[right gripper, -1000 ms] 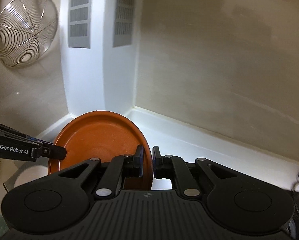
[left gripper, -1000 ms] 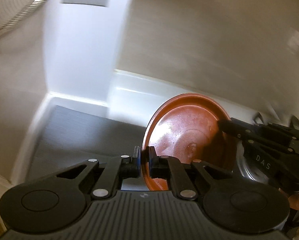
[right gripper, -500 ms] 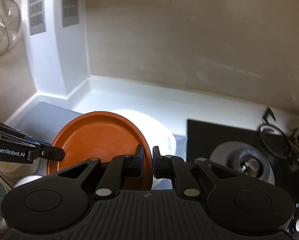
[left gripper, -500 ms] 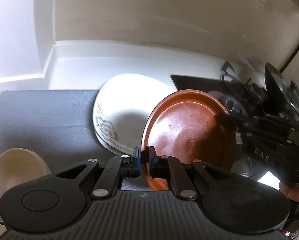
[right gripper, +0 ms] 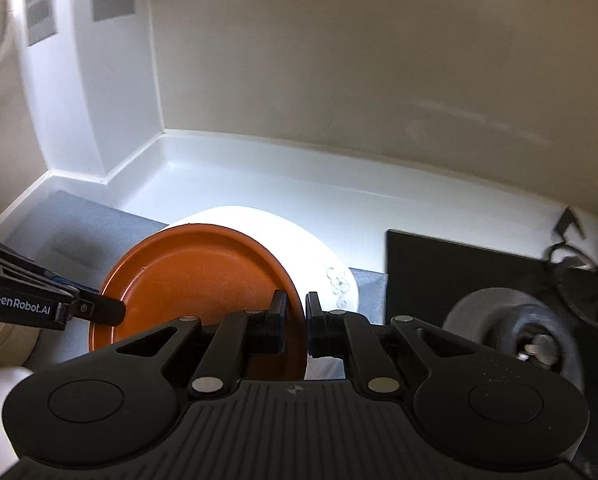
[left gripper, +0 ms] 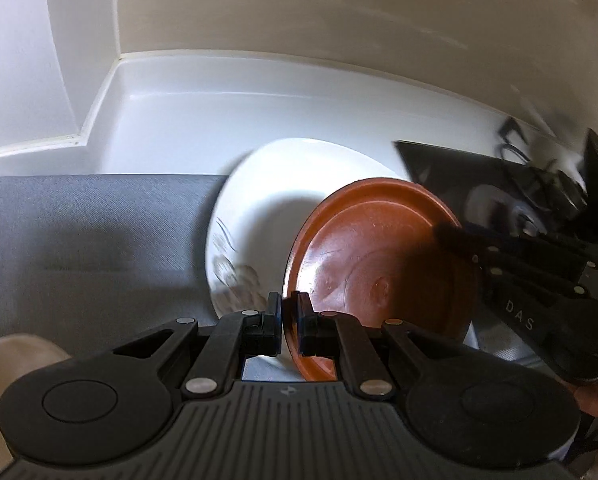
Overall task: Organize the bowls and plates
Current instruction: 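Carry the saucer with both grippers and lower it onto the stacked plates, then open both grippers and withdraw them from the saucer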
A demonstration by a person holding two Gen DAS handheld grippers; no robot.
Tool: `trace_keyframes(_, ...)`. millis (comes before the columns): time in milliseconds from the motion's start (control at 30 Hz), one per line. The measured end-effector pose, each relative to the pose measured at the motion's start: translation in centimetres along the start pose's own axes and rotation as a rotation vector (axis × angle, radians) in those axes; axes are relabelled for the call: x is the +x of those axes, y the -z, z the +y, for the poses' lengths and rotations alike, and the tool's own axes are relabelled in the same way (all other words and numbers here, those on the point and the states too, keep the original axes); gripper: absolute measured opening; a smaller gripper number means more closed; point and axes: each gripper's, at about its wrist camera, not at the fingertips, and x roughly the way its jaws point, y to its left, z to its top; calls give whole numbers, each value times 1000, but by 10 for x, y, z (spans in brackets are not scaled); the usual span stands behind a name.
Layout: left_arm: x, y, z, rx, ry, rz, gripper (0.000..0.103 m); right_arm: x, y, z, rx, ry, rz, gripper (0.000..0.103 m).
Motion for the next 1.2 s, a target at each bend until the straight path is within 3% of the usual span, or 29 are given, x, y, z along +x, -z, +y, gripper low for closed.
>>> trace_keyframes(400,45,-30,11,-1,-61,48,7,69,-17,-7,34,-11,86,11)
trace_keyframes(667,52,-36,12,-4,-94,9,8,89,-9,-7,33,19,80,11)
trace_keyframes(767,48,-37,14,-25,-65,9,30,91,-6,-9,44,37,60,12)
trace_keyframes(833,39,-34,15,-30,-30,-14,67,87,-4,-12,67,39,55,31)
trace_keyframes(867,33,-34,14,-27,-18,-36,77,82,-3,-14,86,29,41,48)
trace_keyframes(900,27,-32,13,-21,-32,-58,99,75,-2,-17,107,30,22,63)
trace_keyframes(1000,14,-27,6,22,-79,-136,103,48,2,-22,158,51,-53,81)
trace_keyframes(1200,-8,-17,6,3,-59,-128,103,-5,11,-22,194,67,-108,86)
